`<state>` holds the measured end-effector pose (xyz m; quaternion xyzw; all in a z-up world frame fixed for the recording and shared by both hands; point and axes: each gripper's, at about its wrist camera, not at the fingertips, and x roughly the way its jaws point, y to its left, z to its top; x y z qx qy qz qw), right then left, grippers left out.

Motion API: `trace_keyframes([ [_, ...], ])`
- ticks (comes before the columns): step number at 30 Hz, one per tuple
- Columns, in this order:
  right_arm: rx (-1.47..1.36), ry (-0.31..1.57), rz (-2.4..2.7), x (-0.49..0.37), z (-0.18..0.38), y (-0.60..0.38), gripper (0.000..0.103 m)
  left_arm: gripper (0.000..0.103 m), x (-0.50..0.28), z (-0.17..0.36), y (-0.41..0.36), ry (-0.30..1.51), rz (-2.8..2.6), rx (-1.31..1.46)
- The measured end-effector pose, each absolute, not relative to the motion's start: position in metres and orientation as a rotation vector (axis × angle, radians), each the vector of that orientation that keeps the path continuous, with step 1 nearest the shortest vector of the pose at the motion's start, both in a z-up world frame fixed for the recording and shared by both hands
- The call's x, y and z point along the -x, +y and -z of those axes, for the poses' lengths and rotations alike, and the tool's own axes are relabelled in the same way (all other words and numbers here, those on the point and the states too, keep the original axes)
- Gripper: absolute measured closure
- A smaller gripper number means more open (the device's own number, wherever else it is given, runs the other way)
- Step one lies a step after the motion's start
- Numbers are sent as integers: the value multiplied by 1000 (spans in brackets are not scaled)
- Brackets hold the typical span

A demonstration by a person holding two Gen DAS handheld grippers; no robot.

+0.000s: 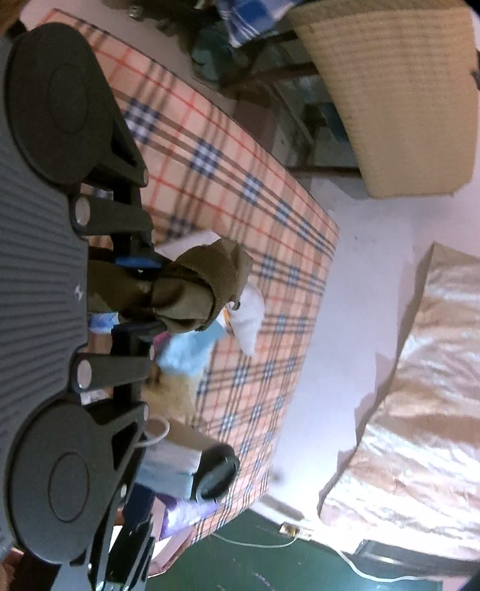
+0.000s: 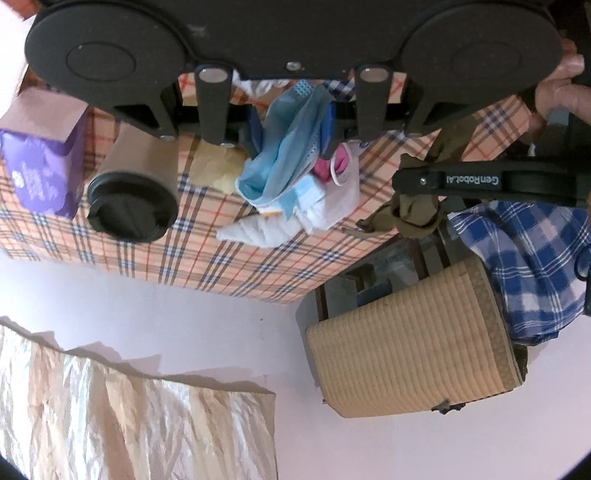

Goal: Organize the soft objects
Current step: 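Carry the olive cloth and blue mask in both grippers to the white box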

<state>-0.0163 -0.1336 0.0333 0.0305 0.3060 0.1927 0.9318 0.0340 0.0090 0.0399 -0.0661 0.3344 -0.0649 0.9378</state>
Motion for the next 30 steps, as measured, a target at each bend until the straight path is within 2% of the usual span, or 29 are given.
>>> trace_keyframes([
  [11,-56,616,-356,-8,-59,-155,63,74,-50,-59,-22,668,190,99],
  [30,-82,617,-264,-15,-63,-208,63,74,-64,-74,-74,655,282,69],
])
